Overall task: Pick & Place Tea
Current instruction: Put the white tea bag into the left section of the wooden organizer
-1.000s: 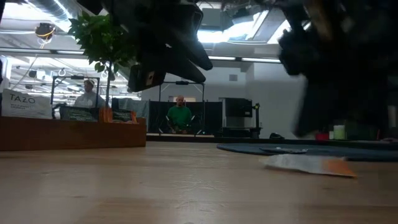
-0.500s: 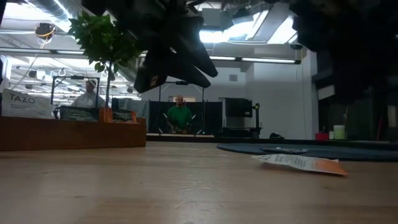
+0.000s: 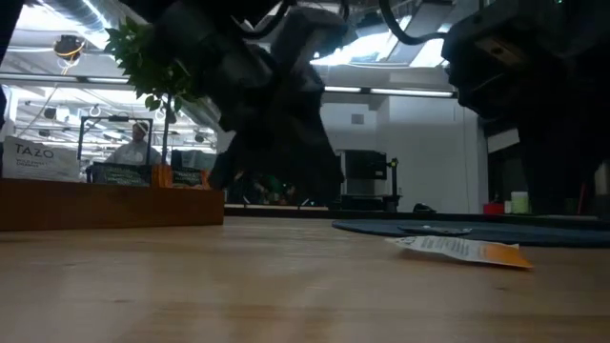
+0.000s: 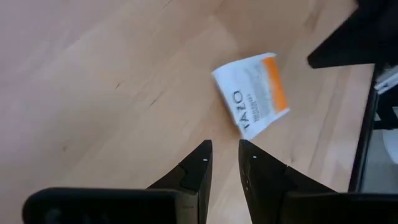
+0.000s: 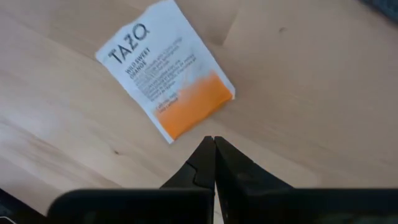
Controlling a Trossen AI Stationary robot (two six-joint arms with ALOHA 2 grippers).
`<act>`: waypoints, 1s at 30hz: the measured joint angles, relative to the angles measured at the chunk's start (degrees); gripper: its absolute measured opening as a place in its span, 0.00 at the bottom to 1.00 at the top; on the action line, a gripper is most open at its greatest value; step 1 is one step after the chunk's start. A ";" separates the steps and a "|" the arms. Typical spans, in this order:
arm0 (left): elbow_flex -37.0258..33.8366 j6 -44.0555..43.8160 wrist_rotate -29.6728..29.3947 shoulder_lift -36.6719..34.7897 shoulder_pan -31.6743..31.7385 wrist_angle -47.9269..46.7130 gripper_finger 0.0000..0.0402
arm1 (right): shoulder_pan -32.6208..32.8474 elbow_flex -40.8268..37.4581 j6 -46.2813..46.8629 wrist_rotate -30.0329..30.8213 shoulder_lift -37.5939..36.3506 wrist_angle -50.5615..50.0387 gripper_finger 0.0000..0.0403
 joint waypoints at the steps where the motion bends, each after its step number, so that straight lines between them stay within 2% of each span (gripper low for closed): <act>1: -0.02 -0.87 0.14 0.54 0.02 -0.02 0.19 | 0.00 0.00 -0.02 -0.46 0.26 0.14 0.02; 10: -0.02 -3.93 4.19 4.52 1.37 3.79 0.21 | -0.17 0.00 -1.18 -3.42 3.96 4.89 0.01; 18: -0.02 -4.16 3.65 4.99 2.71 5.03 0.35 | -1.54 -0.02 -4.06 -3.70 4.36 4.94 0.02; 26: 0.19 -9.34 12.54 8.49 5.10 10.02 0.49 | -3.89 -0.02 -8.19 -3.64 4.36 4.87 0.02; 30: 0.25 -9.79 12.62 9.39 5.18 12.84 0.52 | -4.87 0.00 -10.62 -3.64 4.36 5.11 0.02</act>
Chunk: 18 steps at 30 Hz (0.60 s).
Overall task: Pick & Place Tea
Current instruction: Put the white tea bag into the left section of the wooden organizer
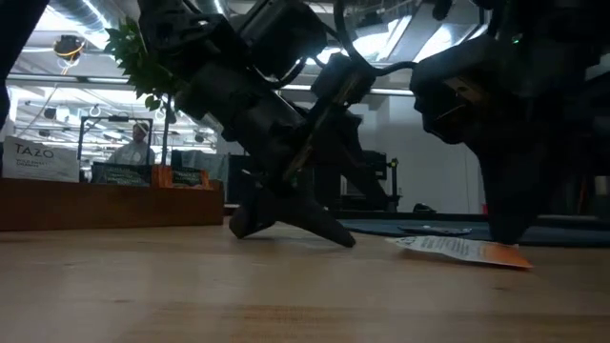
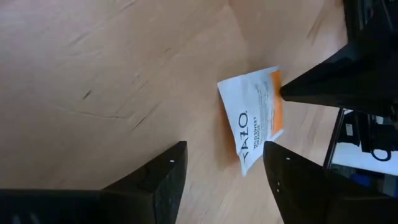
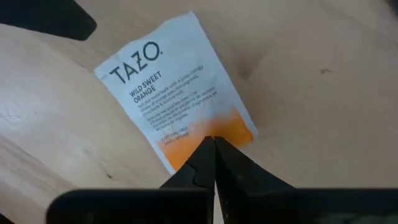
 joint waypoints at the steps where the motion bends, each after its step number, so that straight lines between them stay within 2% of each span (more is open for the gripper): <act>1: 0.02 0.14 -0.09 0.02 0.00 0.00 0.52 | -0.10 -0.02 -0.19 0.00 0.00 0.04 0.02; 9: -0.01 -0.22 0.63 0.13 0.22 -0.07 0.52 | -0.58 -0.01 -2.04 3.32 0.00 2.04 0.02; 18: -0.08 -0.10 0.65 0.23 0.20 0.16 0.52 | -3.01 0.08 -6.46 3.50 -1.06 4.24 0.01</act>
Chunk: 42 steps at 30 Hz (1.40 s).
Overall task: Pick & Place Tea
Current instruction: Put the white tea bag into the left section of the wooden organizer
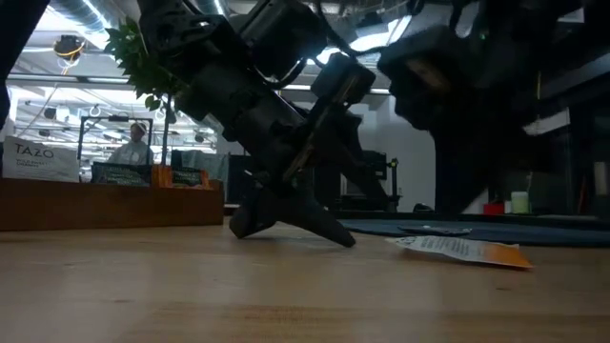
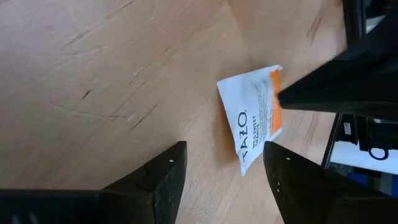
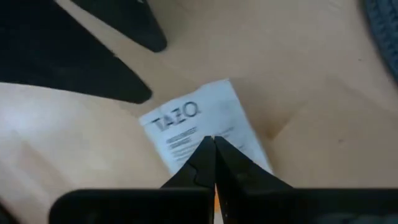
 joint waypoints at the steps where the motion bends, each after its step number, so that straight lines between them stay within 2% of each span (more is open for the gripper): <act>1: -0.06 0.30 0.06 -0.01 -0.01 0.50 0.52 | -0.01 0.35 0.19 -0.51 -0.62 -0.48 0.01; 8: 0.08 1.91 0.07 0.02 -0.64 2.35 0.52 | 3.45 4.48 0.69 -4.00 -4.68 -9.88 0.01; 14: 0.05 3.46 0.46 0.02 -0.76 2.40 0.52 | 7.30 2.28 5.40 -6.27 -4.16 -12.60 0.02; 20: 0.05 3.57 0.52 -0.02 -0.80 2.35 0.52 | 7.41 -1.12 6.45 -6.23 -1.38 -7.88 0.01; 28: 0.05 3.63 0.63 -0.03 -0.81 2.12 0.52 | 4.96 -1.30 3.35 -6.78 3.07 -1.01 0.02; 42: 0.05 4.46 0.20 -0.07 -0.85 2.03 0.52 | -0.12 -1.31 -3.52 -7.05 3.79 2.60 0.02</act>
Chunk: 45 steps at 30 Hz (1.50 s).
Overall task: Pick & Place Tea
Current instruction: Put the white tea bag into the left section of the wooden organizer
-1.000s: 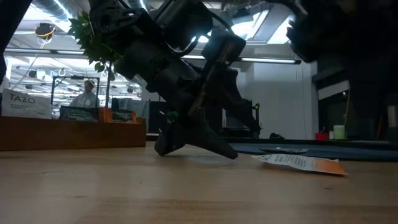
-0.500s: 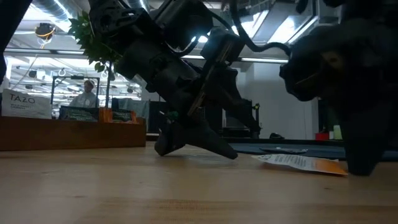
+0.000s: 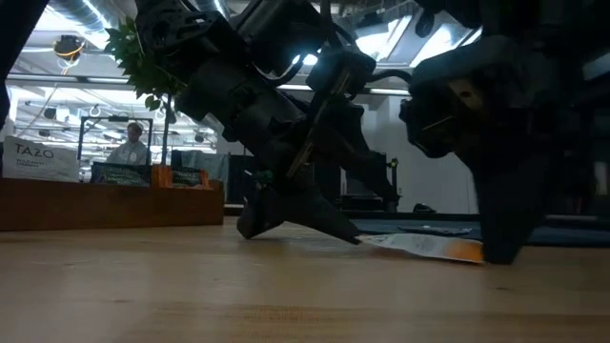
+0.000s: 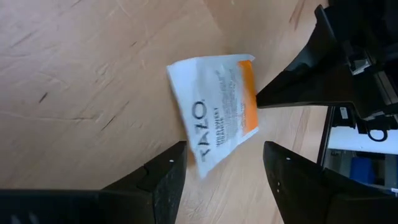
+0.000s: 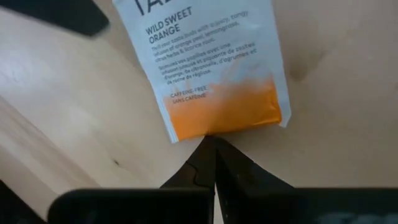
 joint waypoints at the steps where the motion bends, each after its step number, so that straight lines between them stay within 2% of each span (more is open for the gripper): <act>1: 0.00 -0.02 -0.07 0.00 0.00 -0.01 0.52 | -0.14 0.00 -0.30 0.81 0.01 0.20 0.02; 9: 0.00 0.00 -0.43 -0.02 0.00 0.00 0.51 | -0.63 -0.09 -1.10 3.24 0.09 1.15 0.02; 12: 0.00 0.01 -0.68 -0.02 -0.04 -0.01 0.48 | -0.66 -0.09 -1.07 3.74 0.11 1.31 0.02; 28: 0.00 0.20 -4.22 -0.02 -1.11 -0.04 0.02 | -0.72 -0.17 -0.93 4.42 0.15 2.01 0.02; 38: 0.02 0.17 -4.09 -0.04 -1.11 -0.65 0.01 | -0.22 -0.15 -0.87 4.49 0.06 2.16 0.02; 45: 0.07 0.31 -3.95 -0.17 -1.11 -2.84 0.01 | 1.92 -0.22 -3.69 5.97 -2.67 -0.60 0.02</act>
